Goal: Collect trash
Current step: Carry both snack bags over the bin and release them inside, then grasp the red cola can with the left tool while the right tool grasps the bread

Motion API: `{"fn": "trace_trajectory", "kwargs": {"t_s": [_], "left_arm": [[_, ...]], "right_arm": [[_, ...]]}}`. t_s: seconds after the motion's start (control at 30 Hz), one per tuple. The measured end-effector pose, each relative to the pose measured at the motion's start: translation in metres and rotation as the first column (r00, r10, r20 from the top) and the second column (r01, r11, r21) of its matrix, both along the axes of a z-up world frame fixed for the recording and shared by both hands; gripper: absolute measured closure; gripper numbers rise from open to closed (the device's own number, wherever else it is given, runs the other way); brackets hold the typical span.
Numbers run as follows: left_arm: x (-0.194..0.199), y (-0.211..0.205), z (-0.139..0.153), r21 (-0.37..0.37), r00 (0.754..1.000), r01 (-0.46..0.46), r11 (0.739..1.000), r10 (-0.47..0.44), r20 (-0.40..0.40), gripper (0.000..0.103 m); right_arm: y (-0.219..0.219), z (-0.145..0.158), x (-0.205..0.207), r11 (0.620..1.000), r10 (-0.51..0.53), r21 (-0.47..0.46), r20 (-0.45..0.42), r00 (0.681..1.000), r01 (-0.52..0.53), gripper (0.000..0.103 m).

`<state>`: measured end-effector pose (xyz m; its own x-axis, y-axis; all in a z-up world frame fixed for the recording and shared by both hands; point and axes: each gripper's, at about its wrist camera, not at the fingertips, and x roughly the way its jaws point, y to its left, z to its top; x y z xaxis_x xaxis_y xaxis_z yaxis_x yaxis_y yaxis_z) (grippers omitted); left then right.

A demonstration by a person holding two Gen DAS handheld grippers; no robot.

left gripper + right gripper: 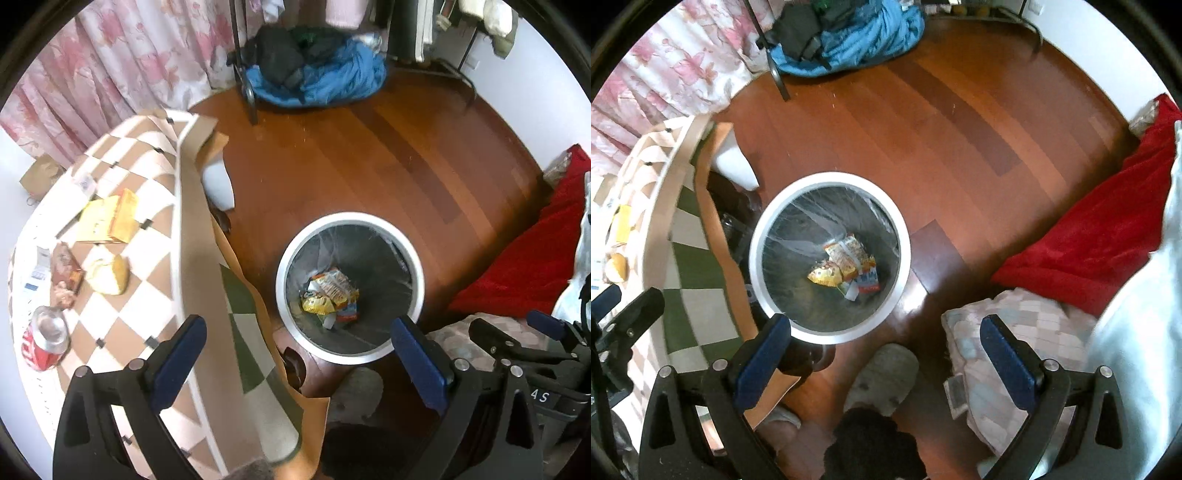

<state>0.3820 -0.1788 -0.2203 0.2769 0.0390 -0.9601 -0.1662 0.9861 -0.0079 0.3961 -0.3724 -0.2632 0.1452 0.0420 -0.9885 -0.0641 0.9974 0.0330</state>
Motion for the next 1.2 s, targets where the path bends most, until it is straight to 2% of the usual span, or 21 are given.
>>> {"fn": "trace_trajectory", "kwargs": {"t_s": [0.23, 0.37, 0.5, 0.6, 0.73, 0.83, 0.93, 1.0, 1.07, 1.1, 1.13, 1.2], "left_arm": [[-0.033, 0.001, 0.056, -0.017, 0.995, -0.013, 1.000, 0.014, 0.097, 0.001], [-0.054, 0.005, 0.087, -0.025, 0.988, -0.027, 0.999, 0.031, 0.148, 0.001], [-0.071, 0.024, 0.112, -0.033, 0.979, -0.079, 0.996, 0.084, 0.185, 0.001], [-0.088, 0.060, 0.133, -0.042, 0.960, -0.146, 0.988, 0.152, 0.237, 0.001], [-0.112, 0.121, 0.145, -0.046, 0.926, -0.253, 0.966, 0.256, 0.278, 0.001], [-0.133, 0.177, 0.143, -0.023, 0.897, -0.347, 0.937, 0.339, 0.282, 0.001], [-0.155, 0.229, 0.124, -0.001, 0.877, -0.425, 0.905, 0.412, 0.247, 0.001], [-0.164, 0.257, 0.104, 0.006, 0.890, -0.409, 0.912, 0.398, 0.222, 0.001], [-0.167, 0.266, 0.089, 0.068, 0.922, -0.349, 0.935, 0.330, 0.203, 0.001], [-0.164, 0.268, 0.078, 0.107, 0.947, -0.288, 0.952, 0.267, 0.178, 0.001], [-0.157, 0.268, 0.059, 0.165, 0.978, -0.194, 0.967, 0.176, 0.115, 0.001], [-0.145, 0.263, 0.030, 0.249, 1.000, -0.028, 0.968, 0.027, 0.009, 0.001]], "right_arm": [[0.001, 0.068, -0.026, 1.000, 0.016, 0.023, 0.080, 0.997, -0.018, 0.000], [0.005, 0.108, -0.043, 0.998, 0.016, 0.063, 0.123, 0.992, -0.024, 0.000], [0.019, 0.151, -0.061, 0.991, 0.028, 0.126, 0.183, 0.983, -0.052, 0.000], [0.039, 0.177, -0.072, 0.981, 0.052, 0.170, 0.220, 0.974, -0.090, 0.000], [0.085, 0.197, -0.081, 0.963, 0.099, 0.221, 0.240, 0.966, -0.153, 0.000], [0.132, 0.195, -0.081, 0.947, 0.155, 0.242, 0.238, 0.959, -0.214, 0.000], [0.189, 0.176, -0.076, 0.929, 0.214, 0.262, 0.201, 0.956, -0.262, 0.000], [0.221, 0.157, -0.072, 0.918, 0.248, 0.275, 0.166, 0.954, -0.286, 0.000], [0.252, 0.135, -0.067, 0.912, 0.281, 0.275, 0.124, 0.952, -0.305, 0.000], [0.267, 0.122, -0.064, 0.910, 0.298, 0.269, 0.100, 0.949, -0.315, 0.000], [0.279, 0.110, -0.061, 0.911, 0.311, 0.259, 0.077, 0.947, -0.320, 0.000], [0.298, 0.086, -0.054, 0.911, 0.333, 0.246, 0.033, 0.942, -0.331, 0.000]]}}
